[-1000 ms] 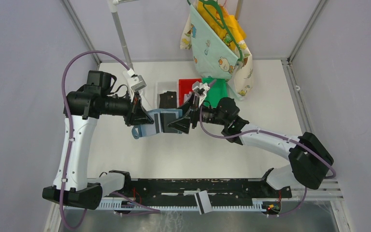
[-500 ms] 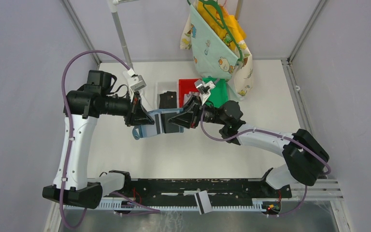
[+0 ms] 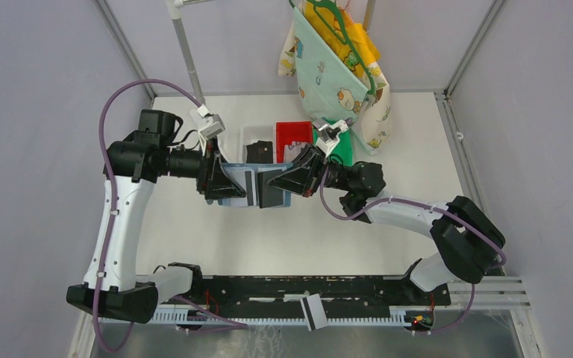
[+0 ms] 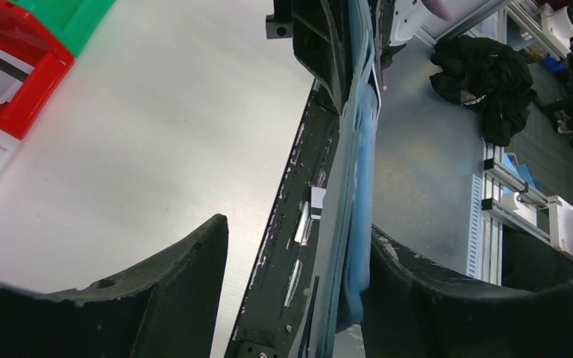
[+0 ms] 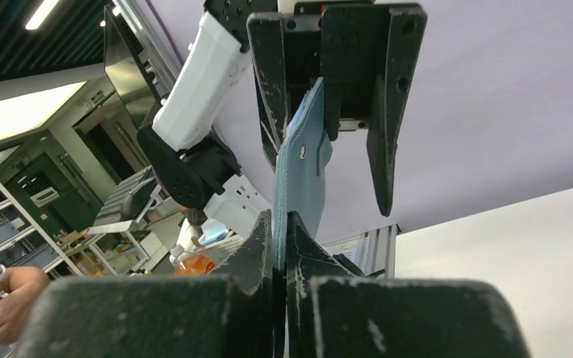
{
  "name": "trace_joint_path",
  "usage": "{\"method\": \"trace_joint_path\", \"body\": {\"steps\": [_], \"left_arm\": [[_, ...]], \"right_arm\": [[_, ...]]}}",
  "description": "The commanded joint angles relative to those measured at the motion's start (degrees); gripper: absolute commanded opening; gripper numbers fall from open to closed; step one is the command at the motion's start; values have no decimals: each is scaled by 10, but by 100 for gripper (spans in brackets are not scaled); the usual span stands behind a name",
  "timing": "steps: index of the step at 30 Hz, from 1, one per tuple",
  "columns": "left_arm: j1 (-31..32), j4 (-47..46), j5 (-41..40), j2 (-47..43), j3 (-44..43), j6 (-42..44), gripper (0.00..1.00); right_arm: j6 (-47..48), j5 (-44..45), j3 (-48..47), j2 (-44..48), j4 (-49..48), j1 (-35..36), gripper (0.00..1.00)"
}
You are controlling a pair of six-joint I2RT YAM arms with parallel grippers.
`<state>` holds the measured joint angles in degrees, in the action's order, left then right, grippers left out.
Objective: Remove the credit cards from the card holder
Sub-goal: Remove the credit card from the card holder.
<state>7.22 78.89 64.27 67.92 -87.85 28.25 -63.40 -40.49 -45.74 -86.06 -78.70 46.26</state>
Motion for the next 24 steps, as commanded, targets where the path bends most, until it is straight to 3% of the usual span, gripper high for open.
{"method": "trace_joint_path", "body": {"steps": [1, 12, 14, 17, 20, 21, 24], "left_arm": [[1, -52, 40, -32, 18, -31, 64], [1, -13, 105, -41, 7, 5, 36], [1, -15, 110, -39, 4, 3, 21], [1, -29, 96, -35, 1, -17, 5], [1, -31, 77, -34, -2, -21, 2], [1, -34, 70, -35, -1, -23, 2], [1, -78, 25, -45, 10, -61, 2]], "right_arm": [[-31, 16, 4, 28, -83, -6, 0], [17, 34, 27, 49, -46, -7, 1], [30, 36, 29, 55, -23, -7, 21], [54, 37, 30, 69, 18, -16, 40], [85, 48, 33, 96, 87, -42, 57], [97, 54, 34, 113, 114, -52, 68], [165, 85, 31, 170, 221, -82, 77]]}}
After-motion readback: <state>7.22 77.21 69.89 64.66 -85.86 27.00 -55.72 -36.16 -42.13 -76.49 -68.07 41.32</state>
